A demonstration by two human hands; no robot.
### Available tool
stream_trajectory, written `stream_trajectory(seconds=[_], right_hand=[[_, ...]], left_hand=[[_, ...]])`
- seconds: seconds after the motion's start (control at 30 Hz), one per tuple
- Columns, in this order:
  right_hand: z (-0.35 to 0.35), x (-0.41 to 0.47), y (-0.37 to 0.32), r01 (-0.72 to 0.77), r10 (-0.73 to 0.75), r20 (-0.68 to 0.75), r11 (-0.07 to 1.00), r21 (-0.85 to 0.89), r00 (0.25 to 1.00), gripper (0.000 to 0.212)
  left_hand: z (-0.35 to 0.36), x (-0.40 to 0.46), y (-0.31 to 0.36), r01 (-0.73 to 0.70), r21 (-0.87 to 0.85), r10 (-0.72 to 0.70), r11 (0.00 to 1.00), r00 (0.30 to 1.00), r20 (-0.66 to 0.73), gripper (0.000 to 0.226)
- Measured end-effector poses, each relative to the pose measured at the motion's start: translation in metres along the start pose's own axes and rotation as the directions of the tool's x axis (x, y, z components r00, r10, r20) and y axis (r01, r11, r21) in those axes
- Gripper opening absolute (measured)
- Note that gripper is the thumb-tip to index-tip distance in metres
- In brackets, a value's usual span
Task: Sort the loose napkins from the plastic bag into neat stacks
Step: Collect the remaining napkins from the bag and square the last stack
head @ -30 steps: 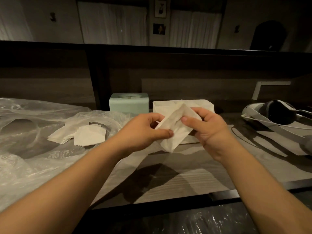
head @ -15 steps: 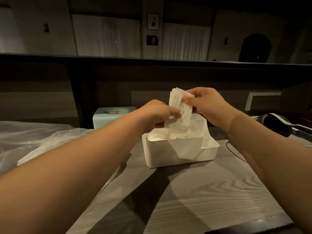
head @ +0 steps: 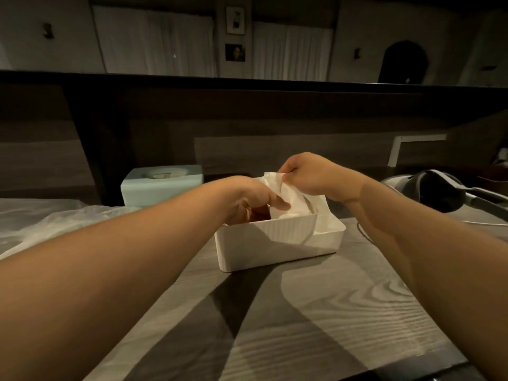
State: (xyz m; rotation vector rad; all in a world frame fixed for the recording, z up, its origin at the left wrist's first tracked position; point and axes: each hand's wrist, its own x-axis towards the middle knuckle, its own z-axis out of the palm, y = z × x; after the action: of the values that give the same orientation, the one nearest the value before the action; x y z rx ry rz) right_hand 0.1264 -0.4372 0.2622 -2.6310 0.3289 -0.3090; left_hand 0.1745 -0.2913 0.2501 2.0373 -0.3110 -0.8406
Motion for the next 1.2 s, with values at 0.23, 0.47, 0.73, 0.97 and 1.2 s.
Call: stream_trajectory(seconds=[0.23, 0.47, 0.73, 0.97, 1.2], right_hand=[[0.010, -0.007, 0.000, -0.004, 0.001, -0.044, 0.998, -0.064, 0.999, 0.022], [0.008, -0.029, -0.003, 0.164, -0.171, -0.057, 0.981, -0.107, 0.984, 0.015], [0.012, -0.028, -0.008, 0.163, -0.128, 0.123, 0.926, -0.340, 0.984, 0.019], [0.013, -0.025, -0.018, 0.218, -0.131, 0.242, 0.899, -0.380, 0.961, 0.022], [0.019, -0.017, -0.021, 0.192, -0.060, 0.286, 0.867, -0.460, 0.956, 0.016]], left_hand=[[0.003, 0.004, -0.004, -0.027, -0.006, 0.027, 1.000, 1.000, 0.014, 0.028], [0.005, 0.002, -0.004, -0.045, 0.033, 0.043, 0.998, 0.997, 0.068, 0.006], [0.001, -0.012, 0.003, 0.029, 0.347, -0.014, 0.937, 0.999, -0.047, 0.021], [-0.001, -0.005, -0.005, -0.060, 0.508, 0.121, 0.859, 0.989, -0.087, 0.019], [0.004, -0.002, -0.012, -0.118, 0.548, 0.211, 0.828, 0.971, -0.109, 0.024]])
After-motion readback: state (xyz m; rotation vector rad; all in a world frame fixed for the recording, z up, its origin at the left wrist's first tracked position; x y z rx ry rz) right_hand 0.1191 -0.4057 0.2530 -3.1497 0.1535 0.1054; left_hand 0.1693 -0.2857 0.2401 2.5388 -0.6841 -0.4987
